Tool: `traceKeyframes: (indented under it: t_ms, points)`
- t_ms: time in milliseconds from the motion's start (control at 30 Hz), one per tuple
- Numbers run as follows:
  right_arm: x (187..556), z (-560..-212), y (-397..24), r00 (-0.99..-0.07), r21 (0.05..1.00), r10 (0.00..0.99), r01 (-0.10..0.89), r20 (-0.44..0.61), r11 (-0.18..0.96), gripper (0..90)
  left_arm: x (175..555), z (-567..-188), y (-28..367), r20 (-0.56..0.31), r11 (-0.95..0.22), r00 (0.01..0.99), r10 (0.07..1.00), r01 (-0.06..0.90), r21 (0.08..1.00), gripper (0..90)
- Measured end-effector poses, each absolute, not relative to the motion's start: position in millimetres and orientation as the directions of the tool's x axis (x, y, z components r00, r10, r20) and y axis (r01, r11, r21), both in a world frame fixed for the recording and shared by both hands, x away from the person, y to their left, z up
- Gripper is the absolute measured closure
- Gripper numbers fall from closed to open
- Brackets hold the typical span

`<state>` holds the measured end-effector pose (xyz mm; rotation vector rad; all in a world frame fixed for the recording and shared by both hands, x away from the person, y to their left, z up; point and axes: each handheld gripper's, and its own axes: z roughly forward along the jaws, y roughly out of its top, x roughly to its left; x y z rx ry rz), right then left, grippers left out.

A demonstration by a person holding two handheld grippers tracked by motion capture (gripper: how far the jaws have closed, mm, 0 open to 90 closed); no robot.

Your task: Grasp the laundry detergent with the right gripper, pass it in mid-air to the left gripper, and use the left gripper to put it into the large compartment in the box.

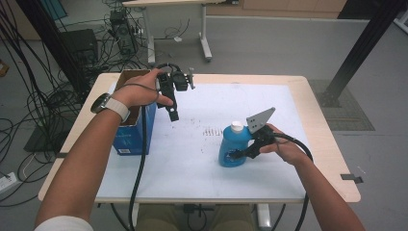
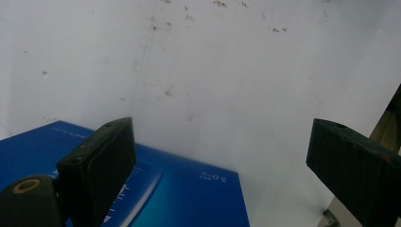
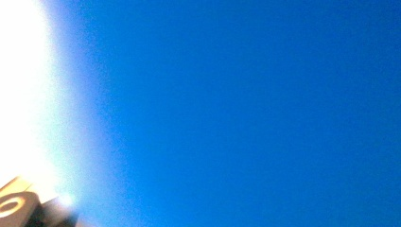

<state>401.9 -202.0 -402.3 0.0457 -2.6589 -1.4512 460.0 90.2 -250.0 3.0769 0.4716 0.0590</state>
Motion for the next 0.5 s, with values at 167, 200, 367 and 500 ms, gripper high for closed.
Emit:
traceKeyframes:
  t_ms: [167,200,367,500]
  points:
    - [402.0,-402.3,-202.0,-0.993,0.840,-0.078,0.030,0.086,0.542,42.4,459.6,-249.3,90.5,0.034,-0.954,0.954,0.298,0.297,0.035,9.5]
    - [402.0,-402.4,-202.0,-0.993,0.840,-0.078,0.032,0.088,0.541,42.4,459.4,-249.4,90.6,0.033,-0.953,0.953,0.302,0.301,0.034,9.5]
    - [402.2,-402.4,-202.1,-0.993,0.840,-0.076,0.035,0.090,0.541,42.4,459.6,-248.8,91.4,0.035,-0.954,0.953,0.300,0.299,0.033,9.4]
    - [402.2,-402.4,-202.0,-0.993,0.840,-0.074,0.037,0.092,0.542,42.3,459.3,-248.7,92.1,0.033,-0.953,0.953,0.303,0.302,0.036,9.4]
